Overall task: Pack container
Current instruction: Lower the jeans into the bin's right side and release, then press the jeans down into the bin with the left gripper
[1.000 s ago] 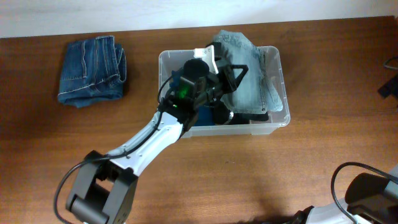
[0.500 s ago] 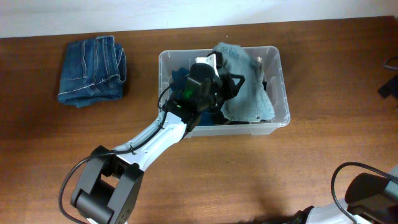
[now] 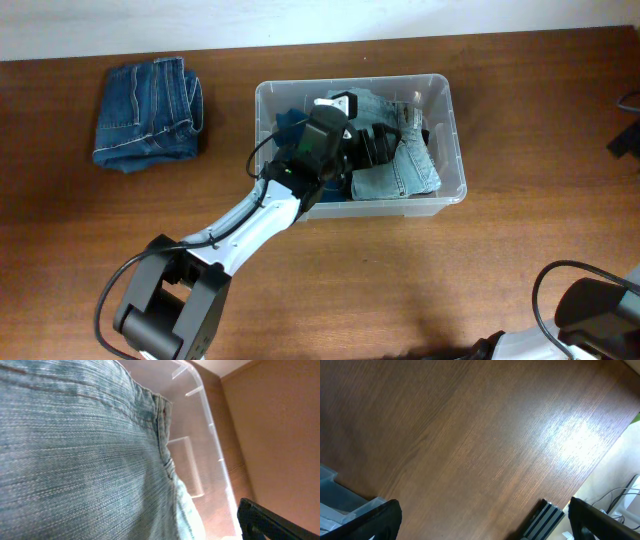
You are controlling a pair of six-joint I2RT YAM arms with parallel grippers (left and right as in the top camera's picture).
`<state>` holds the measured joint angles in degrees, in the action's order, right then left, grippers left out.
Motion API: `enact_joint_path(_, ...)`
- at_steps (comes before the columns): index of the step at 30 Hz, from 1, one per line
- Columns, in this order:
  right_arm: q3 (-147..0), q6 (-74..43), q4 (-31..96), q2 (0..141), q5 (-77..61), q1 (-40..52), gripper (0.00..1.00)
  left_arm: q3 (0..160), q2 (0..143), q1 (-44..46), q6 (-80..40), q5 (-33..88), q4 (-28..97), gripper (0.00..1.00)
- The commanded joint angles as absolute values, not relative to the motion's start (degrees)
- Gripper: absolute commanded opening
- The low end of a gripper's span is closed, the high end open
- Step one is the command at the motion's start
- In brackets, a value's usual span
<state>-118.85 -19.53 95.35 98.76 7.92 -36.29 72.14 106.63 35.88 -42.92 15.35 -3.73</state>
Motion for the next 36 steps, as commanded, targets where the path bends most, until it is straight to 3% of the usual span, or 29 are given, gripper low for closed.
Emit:
enact_joint_path(1,-118.65,-20.25,95.15,99.0,8.21,-36.38,0.98,73.67,106.17,35.05,-33.47,14.55,-2.87,0.99)
enact_joint_path(7,-118.65,-20.25,95.15,99.0,8.21,-36.4,0.98,73.82,105.06,31.11,-27.49,14.79,0.67,0.99)
enact_joint_path(14,-118.65,-20.25,95.15,99.0,8.19,-36.4,0.98,80.01,101.93,26.79,-18.31,12.34,14.26,0.99)
enact_joint_path(22,-118.65,-20.25,95.15,99.0,8.19,-36.4,0.99,87.74,100.36,26.28,-10.94,12.19,20.27,0.97)
enact_joint_path(25,-118.65,-20.25,95.15,99.0,8.21,-36.4,0.99,87.96,100.38,26.96,-10.79,12.19,20.01,0.53)
enact_joint_path(28,-118.65,-20.25,95.15,99.0,8.21,-36.4,0.98,87.96,101.38,27.86,-10.79,12.19,20.51,0.22)
enact_joint_path(32,-118.65,-20.25,95.15,99.0,8.19,-36.38,0.98,87.96,104.55,29.23,-10.76,12.19,21.04,0.05)
enact_joint_path(36,-118.65,-20.25,95.15,99.0,8.19,-36.4,0.98,87.96,108.97,30.17,-10.26,12.19,21.06,0.01)
